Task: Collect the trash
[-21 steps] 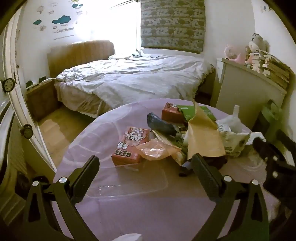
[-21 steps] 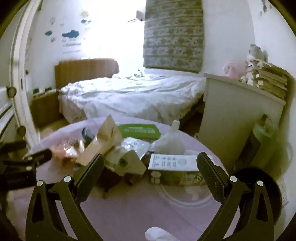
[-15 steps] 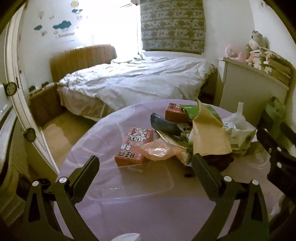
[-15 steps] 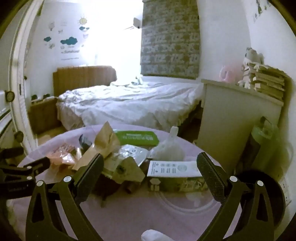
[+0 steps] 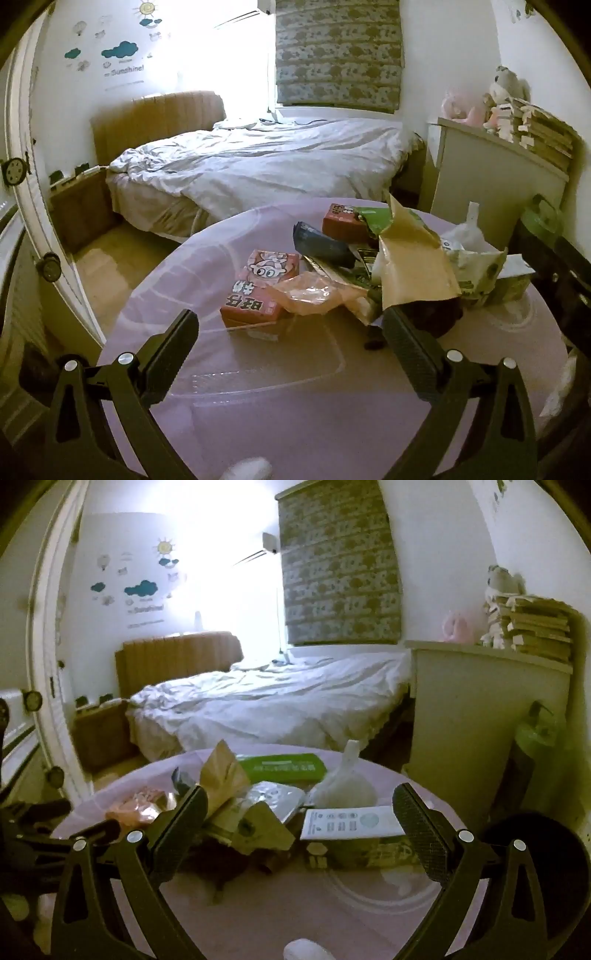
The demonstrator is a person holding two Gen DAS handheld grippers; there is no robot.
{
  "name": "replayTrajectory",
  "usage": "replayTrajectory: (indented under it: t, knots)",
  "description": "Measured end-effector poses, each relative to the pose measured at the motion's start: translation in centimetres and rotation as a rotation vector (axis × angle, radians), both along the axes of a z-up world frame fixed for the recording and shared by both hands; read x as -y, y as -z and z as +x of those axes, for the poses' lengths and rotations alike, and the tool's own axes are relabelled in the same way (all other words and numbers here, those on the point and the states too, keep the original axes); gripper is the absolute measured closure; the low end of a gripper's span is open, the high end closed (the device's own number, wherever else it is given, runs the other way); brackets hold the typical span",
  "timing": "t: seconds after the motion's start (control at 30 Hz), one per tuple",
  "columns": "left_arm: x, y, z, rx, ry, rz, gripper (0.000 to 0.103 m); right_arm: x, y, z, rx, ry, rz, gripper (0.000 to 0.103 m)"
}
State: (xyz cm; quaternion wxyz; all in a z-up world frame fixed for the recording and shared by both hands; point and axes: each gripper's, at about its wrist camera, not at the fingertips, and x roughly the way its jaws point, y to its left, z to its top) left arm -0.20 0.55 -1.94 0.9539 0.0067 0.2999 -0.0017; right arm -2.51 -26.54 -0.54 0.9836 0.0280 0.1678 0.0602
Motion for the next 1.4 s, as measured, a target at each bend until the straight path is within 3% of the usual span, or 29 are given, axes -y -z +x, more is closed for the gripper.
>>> replayTrajectory:
  t: [0.3,0.53,1.4]
  knots:
    - [-1.1,0.6,0.7,-0.043,-0.035,-0.058,0.005,-0.3,0.3,0.8,-0.046,-0.003,-0.010,0.004]
    - [-0.8,1.0,1.1,-0.071,-0.047,-0.033,0.005,-1.2,0.6,1.2,-0.058,-0.011,-0.049,0.004]
    - [-1.2,1.4,1.4,-0.097,-0.061,-0.031,0.005,-1.2,1.0,1.5,-0.073,-0.016,-0.021,0.004]
